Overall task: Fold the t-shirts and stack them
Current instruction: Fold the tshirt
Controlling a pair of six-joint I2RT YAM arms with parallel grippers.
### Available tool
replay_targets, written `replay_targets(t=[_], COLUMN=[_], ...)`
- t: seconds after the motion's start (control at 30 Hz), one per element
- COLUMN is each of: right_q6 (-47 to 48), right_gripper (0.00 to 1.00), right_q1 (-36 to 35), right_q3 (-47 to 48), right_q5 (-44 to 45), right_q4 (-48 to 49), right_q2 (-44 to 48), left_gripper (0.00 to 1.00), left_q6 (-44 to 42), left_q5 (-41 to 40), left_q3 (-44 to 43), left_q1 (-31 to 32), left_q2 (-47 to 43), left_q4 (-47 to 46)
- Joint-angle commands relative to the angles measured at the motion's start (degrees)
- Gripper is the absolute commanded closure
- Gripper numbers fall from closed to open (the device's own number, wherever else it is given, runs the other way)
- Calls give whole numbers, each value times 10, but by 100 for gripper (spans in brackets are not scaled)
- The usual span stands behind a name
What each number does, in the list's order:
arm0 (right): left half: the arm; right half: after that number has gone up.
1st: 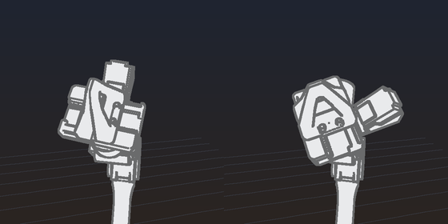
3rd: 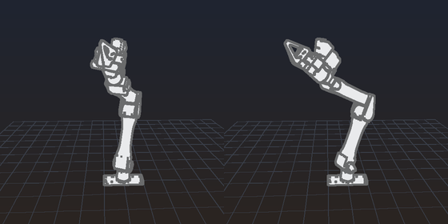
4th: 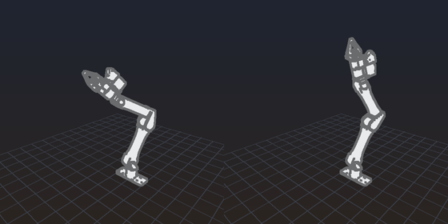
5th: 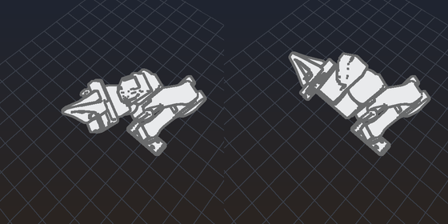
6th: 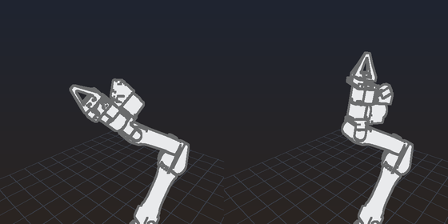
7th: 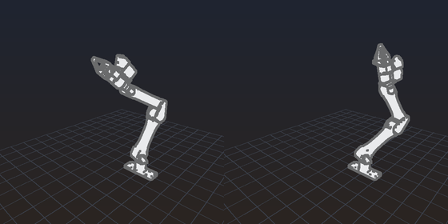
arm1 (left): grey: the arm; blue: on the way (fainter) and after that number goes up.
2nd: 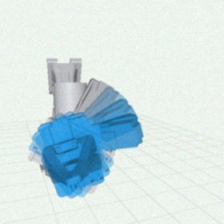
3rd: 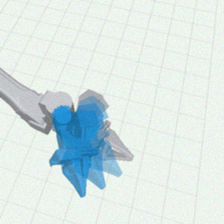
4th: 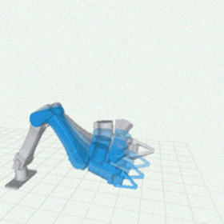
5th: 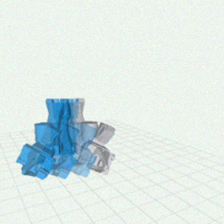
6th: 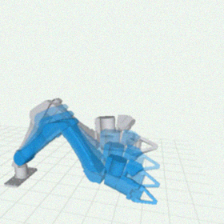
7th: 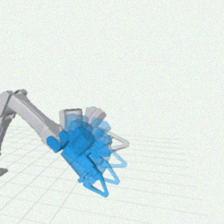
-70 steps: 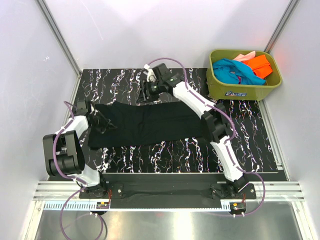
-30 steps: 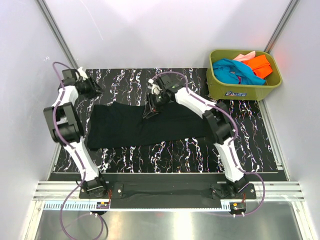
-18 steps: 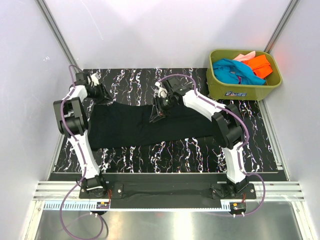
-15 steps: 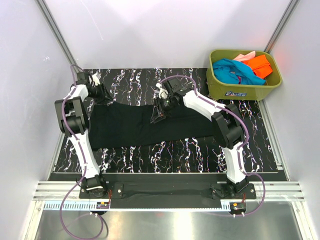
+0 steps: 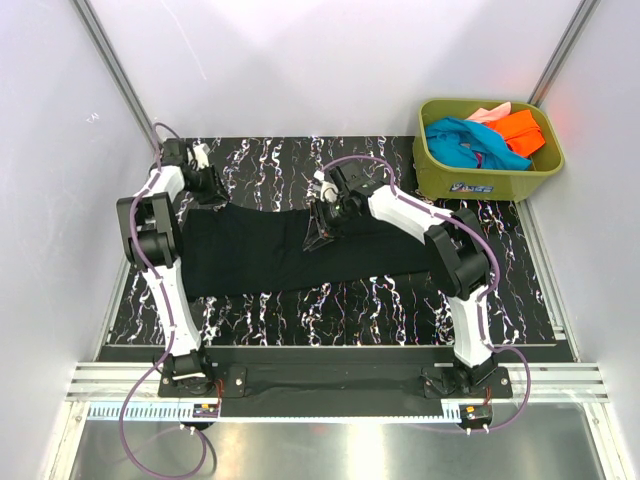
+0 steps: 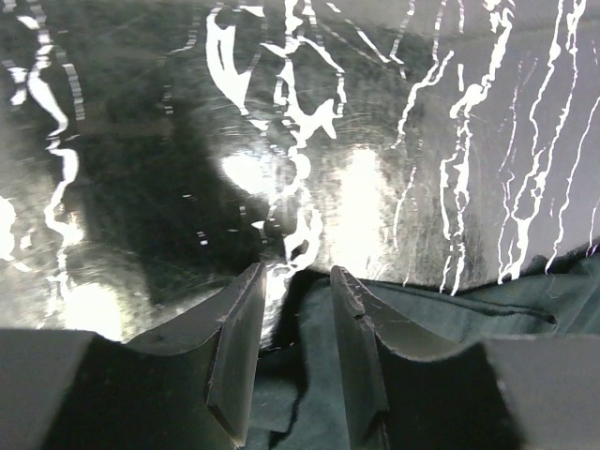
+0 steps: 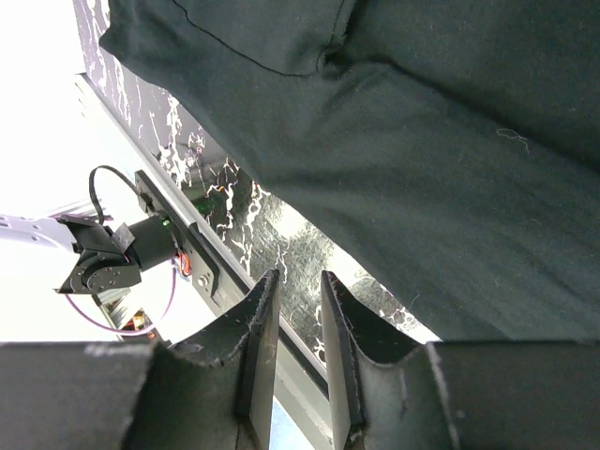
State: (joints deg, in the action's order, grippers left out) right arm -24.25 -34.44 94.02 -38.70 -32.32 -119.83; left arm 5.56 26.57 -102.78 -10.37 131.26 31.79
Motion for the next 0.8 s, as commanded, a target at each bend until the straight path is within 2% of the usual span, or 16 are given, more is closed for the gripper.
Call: replay_targets(t=[0.0, 0.2, 0.33, 0.53, 0.63, 0.77], right_q6=[0, 3, 1, -1, -1, 2], right_gripper=[69, 69, 70, 70, 70, 70], right_q1=[2, 2, 2, 4, 5, 5], right_q3=[-2, -14, -22, -26, -24, -23], right_q5=[-16, -19, -22, -25, -26, -26], right_q4=[24, 29, 34, 38, 34, 30], right_q2=[44, 52, 57, 58, 62, 62], left_gripper=[60, 64, 71, 87, 99, 100], left_q6=[-29, -34, -37, -40, -34, -25], left_q5=[-21, -42, -54, -61, -53, -54], left_q3=[-4, -8, -9, 7, 10, 7], left_q1=[15, 20, 20, 21, 24, 30], left_q2=[3, 4, 5, -9, -25, -50], left_q4=[17, 30, 37, 31, 30, 45])
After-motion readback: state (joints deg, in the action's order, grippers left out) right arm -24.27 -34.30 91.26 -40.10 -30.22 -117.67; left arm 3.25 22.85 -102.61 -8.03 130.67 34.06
